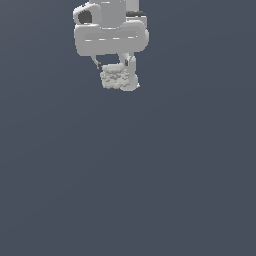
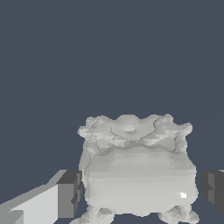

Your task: Pick up the object and move it to a goal position.

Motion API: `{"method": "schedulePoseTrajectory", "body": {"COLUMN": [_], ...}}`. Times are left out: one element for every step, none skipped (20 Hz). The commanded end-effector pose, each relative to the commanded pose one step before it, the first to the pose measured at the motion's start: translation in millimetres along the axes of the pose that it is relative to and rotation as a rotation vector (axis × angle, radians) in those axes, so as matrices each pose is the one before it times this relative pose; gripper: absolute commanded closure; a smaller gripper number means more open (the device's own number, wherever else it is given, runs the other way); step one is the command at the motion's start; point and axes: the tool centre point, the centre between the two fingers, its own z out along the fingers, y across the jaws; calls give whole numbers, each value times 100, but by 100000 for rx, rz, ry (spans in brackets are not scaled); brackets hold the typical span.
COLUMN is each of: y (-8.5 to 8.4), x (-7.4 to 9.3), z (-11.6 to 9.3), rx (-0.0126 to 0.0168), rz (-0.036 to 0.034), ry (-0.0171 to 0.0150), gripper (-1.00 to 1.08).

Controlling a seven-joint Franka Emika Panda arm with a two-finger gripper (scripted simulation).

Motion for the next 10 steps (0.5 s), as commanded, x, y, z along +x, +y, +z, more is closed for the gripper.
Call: {"method": "schedulePoseTrajectory", "body": {"y": [6, 4, 4, 4, 5, 6, 7, 8, 9, 6], "x": [300, 152, 137, 119, 101, 84, 68, 52, 36, 16], "z": [-694, -345, -309, -264, -218, -172, -127, -81, -37, -3], "rx": [-25, 0, 0, 0, 0, 0, 0, 0, 0, 0], "rz": [-8, 0, 0, 0, 0, 0, 0, 0, 0, 0], "ry": [75, 0, 0, 0, 0, 0, 0, 0, 0, 0], "gripper": [108, 108, 108, 108, 108, 108, 108, 108, 108, 108]}}
